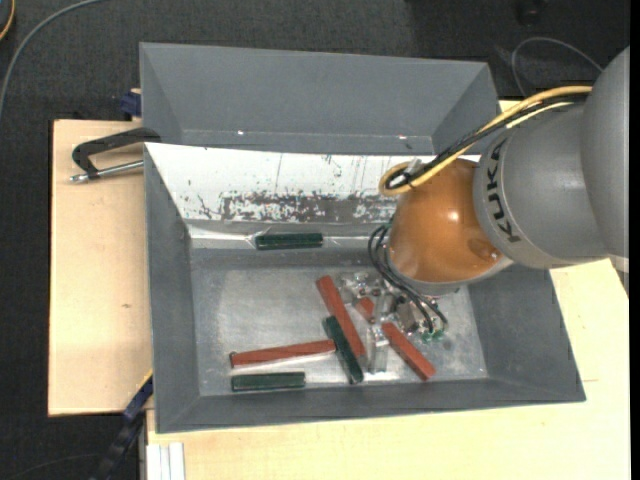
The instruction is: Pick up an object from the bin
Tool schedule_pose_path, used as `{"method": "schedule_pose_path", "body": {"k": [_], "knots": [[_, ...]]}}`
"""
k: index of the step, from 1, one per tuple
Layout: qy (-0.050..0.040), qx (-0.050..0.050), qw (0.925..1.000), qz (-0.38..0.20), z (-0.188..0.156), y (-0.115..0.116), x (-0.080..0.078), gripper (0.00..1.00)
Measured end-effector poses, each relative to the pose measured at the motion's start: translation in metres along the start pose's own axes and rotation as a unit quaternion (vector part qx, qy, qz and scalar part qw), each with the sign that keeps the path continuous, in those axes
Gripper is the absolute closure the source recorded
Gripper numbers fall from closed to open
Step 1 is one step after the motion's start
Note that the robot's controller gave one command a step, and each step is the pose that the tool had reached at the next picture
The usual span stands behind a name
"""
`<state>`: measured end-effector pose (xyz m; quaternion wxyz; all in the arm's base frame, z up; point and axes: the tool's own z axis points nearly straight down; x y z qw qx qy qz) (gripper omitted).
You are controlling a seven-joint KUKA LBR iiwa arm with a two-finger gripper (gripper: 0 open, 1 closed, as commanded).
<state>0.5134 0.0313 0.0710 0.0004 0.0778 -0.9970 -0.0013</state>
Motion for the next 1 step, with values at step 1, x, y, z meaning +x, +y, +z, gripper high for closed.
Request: {"method": "schedule_pose_path", "body": {"k": [1], "knots": [[-0.0038,0.001,0.9930,-0.118,-0.0003,0.0426,-0.0257,0.00]]}}
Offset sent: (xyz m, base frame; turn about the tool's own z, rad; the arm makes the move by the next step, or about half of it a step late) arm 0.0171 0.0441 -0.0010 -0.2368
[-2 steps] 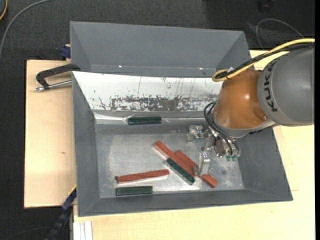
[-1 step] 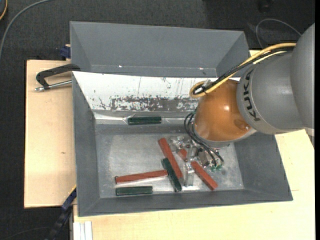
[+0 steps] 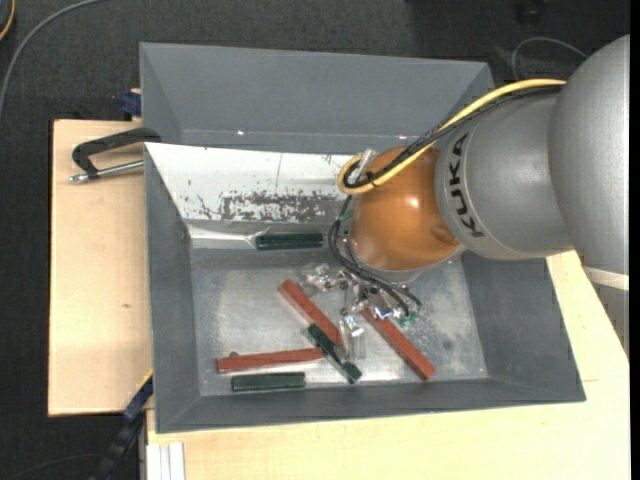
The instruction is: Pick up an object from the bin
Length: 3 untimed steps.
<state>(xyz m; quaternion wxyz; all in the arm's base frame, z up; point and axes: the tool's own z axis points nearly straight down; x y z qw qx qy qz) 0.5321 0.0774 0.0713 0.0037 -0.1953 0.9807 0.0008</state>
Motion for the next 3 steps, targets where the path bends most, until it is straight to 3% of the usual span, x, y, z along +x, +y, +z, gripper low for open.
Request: {"method": "schedule_pose_path", "body": {"k": [1,2,3], "knots": [[0.0006,0.000,0.9858,-0.168,0.000,0.009,0.002,0.00],[-0.0009,0.000,0.9864,-0.165,0.000,0.026,-0.035,0.00],[0.0031,-0.003,0.9857,-0.169,0.000,0.075,-0.015,0.00]]}}
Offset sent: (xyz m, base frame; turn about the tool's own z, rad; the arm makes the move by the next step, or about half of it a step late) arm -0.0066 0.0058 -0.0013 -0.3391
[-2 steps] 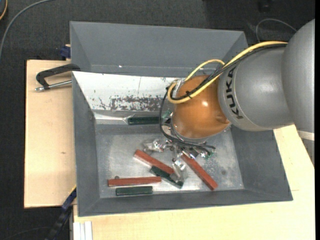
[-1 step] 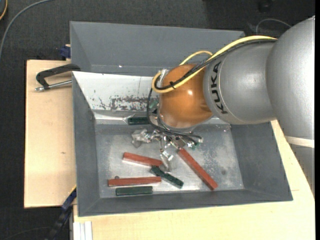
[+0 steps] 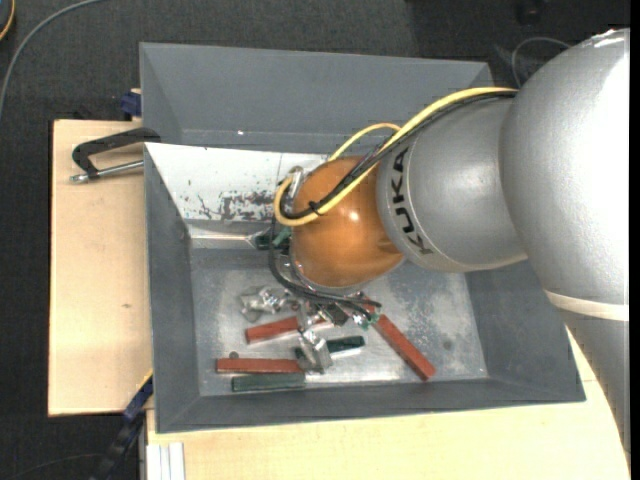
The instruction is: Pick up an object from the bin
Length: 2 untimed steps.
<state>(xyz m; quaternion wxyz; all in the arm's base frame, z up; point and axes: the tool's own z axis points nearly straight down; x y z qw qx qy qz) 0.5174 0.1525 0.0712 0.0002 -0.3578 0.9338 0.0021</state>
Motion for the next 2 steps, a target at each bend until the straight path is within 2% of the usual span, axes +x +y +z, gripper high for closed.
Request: {"method": "schedule_pose_path", "body": {"k": [1,2], "knots": [[-0.0033,0.002,1.0000,0.003,-0.0013,-0.0047,-0.0008,1.00],[-0.0029,0.003,1.0000,0.003,-0.0006,-0.0049,-0.0004,0.00]]}}
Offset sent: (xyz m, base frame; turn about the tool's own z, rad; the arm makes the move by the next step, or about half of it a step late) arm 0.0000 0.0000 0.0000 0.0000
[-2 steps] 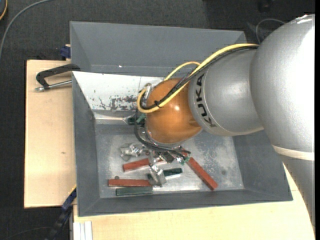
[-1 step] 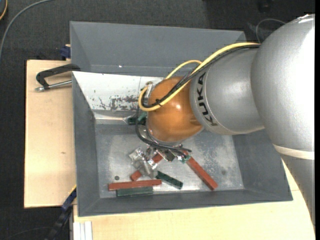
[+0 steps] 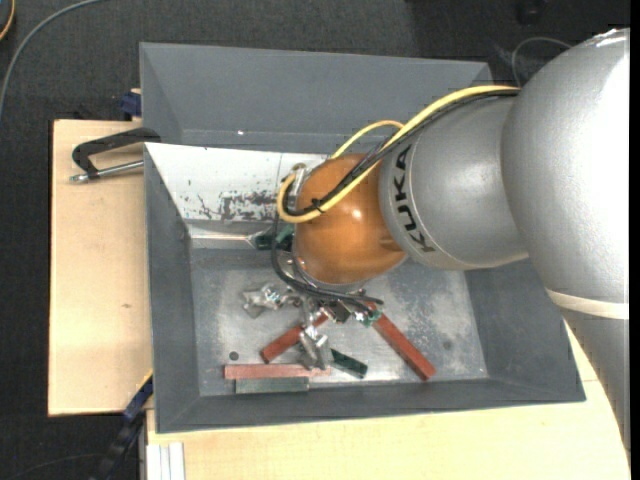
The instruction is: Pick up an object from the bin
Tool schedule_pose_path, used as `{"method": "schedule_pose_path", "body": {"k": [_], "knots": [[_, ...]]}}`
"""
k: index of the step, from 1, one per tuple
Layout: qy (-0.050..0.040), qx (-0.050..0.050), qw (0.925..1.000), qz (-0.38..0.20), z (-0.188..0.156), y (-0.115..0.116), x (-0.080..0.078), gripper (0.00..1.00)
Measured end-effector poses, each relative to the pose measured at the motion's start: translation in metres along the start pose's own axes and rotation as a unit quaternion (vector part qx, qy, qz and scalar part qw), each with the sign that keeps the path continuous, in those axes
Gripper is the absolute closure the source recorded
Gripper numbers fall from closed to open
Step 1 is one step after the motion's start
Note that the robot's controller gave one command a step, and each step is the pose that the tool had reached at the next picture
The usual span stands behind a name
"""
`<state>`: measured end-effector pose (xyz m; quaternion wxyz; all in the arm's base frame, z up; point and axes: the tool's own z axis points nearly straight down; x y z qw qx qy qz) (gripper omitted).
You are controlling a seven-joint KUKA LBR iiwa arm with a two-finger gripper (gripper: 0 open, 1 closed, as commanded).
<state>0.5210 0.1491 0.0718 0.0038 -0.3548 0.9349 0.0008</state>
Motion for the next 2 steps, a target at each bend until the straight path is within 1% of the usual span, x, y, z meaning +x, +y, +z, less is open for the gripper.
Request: {"method": "schedule_pose_path", "body": {"k": [1,2], "knots": [[0.0022,-0.001,1.0000,0.000,0.001,0.000,0.001,1.00],[-0.0039,0.003,1.0000,0.006,-0.207,-0.004,-0.002,1.00]]}}
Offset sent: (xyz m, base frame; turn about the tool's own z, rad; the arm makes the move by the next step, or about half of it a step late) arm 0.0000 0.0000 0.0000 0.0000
